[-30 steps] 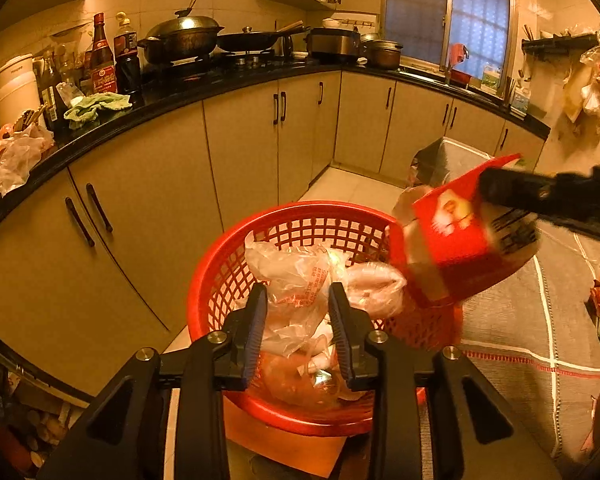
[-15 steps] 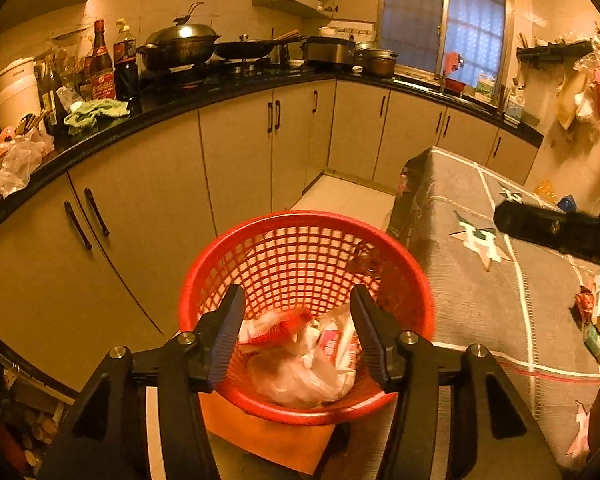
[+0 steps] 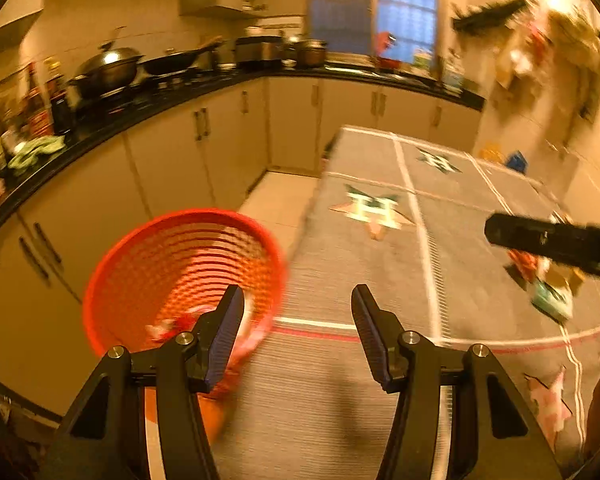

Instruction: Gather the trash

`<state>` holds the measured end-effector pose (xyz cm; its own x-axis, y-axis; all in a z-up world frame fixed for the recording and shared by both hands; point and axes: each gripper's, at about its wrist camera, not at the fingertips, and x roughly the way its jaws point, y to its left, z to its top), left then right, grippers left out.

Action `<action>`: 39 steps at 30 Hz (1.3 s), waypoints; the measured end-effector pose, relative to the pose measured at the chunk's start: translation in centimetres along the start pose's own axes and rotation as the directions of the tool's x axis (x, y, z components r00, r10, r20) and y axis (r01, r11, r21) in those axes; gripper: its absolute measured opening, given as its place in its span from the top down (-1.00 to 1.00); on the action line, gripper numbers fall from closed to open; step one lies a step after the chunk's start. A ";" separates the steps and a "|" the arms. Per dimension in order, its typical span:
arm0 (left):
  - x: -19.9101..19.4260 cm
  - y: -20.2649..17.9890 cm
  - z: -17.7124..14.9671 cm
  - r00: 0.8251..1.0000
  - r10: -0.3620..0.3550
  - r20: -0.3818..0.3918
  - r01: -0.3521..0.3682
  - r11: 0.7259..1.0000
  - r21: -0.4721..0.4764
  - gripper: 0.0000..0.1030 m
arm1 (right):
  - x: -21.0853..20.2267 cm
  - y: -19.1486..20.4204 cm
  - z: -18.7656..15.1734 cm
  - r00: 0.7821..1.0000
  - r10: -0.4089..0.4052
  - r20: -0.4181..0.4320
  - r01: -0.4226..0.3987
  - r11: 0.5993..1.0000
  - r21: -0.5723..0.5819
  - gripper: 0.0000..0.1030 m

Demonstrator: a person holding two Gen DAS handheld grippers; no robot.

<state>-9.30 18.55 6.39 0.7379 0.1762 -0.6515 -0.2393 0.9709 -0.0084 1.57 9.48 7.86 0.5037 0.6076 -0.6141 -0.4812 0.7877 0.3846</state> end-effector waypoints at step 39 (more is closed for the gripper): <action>4.4 -14.4 -0.5 0.965 -0.193 -0.178 0.226 0.955 0.193 -0.20 | -5.4 -13.7 -4.3 0.952 -0.300 0.056 0.305 0.918 -0.253 0.93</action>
<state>-2.89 5.23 3.24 0.6455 -0.0458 -0.7624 0.0602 0.9981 -0.0090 2.33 -5.08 2.95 0.6644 0.3476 -0.6617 -0.4700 0.8826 -0.0082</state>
